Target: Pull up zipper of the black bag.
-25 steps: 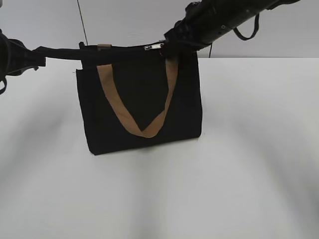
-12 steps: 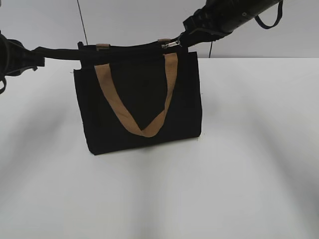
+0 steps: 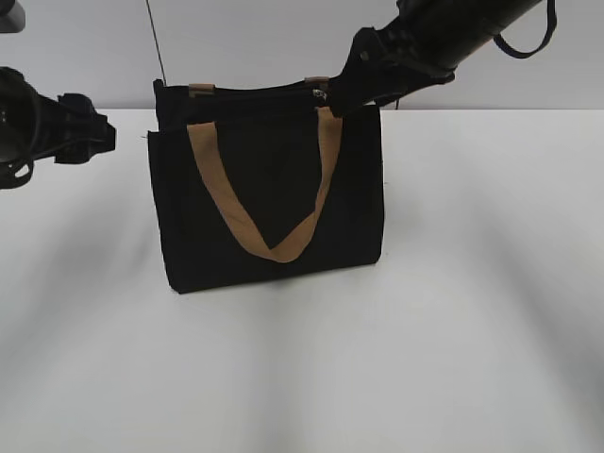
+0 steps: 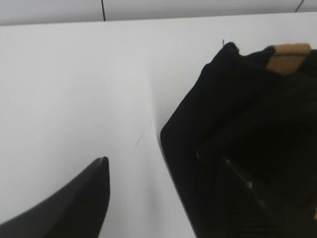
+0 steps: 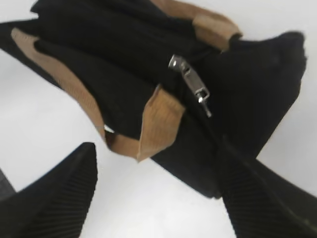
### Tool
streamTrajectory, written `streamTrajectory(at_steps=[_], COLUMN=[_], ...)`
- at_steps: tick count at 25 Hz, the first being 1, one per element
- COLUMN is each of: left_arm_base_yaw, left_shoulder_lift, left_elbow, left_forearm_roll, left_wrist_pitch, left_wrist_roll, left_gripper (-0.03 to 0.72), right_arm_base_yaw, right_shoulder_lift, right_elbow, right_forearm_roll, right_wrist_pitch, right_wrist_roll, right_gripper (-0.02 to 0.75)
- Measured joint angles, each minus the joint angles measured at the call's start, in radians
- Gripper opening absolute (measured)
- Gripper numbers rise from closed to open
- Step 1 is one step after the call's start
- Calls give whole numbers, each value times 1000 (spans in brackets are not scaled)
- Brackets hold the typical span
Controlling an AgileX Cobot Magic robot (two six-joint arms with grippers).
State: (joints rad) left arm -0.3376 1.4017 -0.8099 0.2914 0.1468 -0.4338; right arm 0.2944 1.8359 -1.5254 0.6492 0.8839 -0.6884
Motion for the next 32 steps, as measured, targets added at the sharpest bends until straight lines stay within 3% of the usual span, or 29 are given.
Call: streamTrajectory(at_steps=[9,13,18,32], left_arm_base_yaw=[-39,-89,-138,-146], left_shoulder_lift=[-50,-145,-272,-736], left_elbow=[0,0,0,0], left_forearm_roll=[-74,-78,-89,-74], left_wrist_pitch=[284,338,450,801], left_wrist_roll=[0,0,0,50], left_gripper=[524,490,468,464], right_arm_base_yaw=[0,0,0,0], right_shoulder_lift=[-2,-13,-95,-593], right_elbow=[0,0,61,495], right_forearm_roll=[-92,-98,-98,-100], right_wrist_pitch=[245,313,319,229], right_wrist_roll=[186,209,215,214], right_gripper=[577,510,424,417])
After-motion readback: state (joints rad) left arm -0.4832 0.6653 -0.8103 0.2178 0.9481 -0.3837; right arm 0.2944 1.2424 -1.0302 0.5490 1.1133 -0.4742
